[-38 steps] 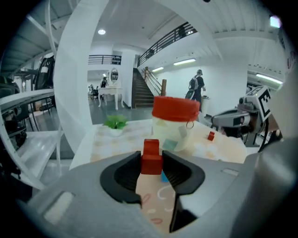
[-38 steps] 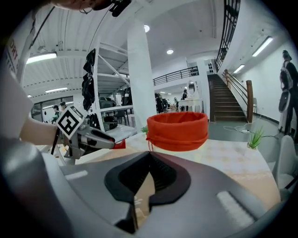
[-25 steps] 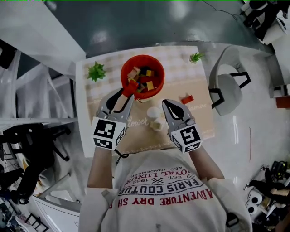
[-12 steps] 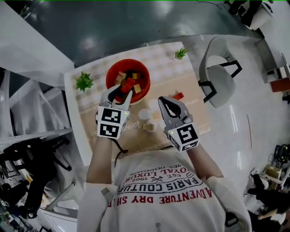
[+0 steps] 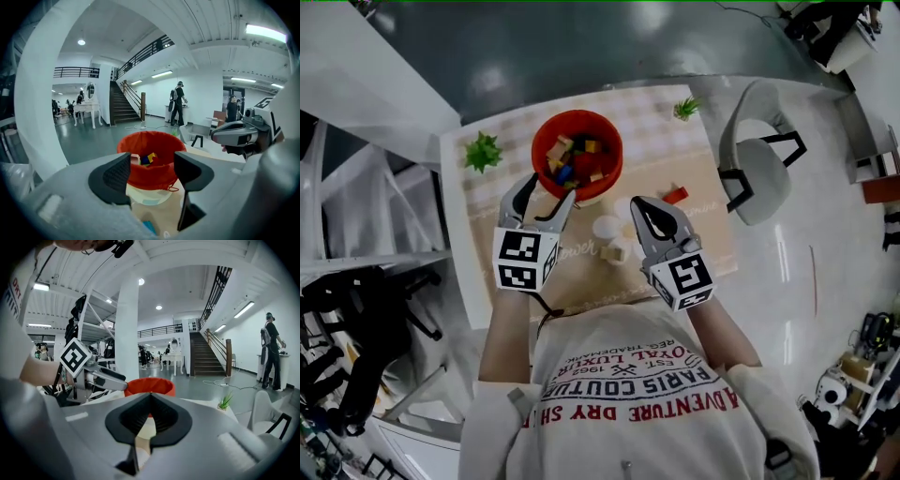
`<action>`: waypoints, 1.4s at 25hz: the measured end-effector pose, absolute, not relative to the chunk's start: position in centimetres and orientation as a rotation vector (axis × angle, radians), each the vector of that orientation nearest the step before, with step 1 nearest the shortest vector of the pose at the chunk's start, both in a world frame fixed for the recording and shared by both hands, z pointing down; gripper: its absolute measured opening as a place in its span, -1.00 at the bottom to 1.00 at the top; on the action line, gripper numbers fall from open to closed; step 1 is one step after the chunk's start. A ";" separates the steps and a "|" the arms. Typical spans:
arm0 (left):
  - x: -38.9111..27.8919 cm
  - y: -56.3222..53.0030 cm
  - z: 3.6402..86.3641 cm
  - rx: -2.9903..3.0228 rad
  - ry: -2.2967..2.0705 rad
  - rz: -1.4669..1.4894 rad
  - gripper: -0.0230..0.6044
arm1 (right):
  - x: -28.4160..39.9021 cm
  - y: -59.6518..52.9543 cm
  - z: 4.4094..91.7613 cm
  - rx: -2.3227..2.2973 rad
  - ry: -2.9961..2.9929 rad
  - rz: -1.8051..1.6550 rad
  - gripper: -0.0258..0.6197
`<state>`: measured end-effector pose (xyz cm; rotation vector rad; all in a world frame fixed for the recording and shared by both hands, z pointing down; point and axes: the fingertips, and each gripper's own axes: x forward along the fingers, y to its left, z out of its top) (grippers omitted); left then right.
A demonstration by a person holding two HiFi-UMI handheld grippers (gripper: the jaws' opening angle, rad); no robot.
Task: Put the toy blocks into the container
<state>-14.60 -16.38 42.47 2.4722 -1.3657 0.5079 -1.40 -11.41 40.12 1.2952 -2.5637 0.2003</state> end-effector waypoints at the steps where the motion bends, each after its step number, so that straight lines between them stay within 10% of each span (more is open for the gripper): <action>1: -15.2 -15.9 42.5 2.466 -1.382 0.496 0.01 | -1.8 -11.2 40.3 1.280 -2.569 0.204 -0.92; 20: -20.3 -7.0 57.5 2.187 -1.302 0.664 0.01 | -6.4 -7.9 47.7 1.126 -2.497 0.353 -0.92; 35: -19.0 -8.0 62.5 2.230 -1.192 0.794 -0.41 | -5.7 -7.3 49.8 1.197 -2.414 0.361 -0.92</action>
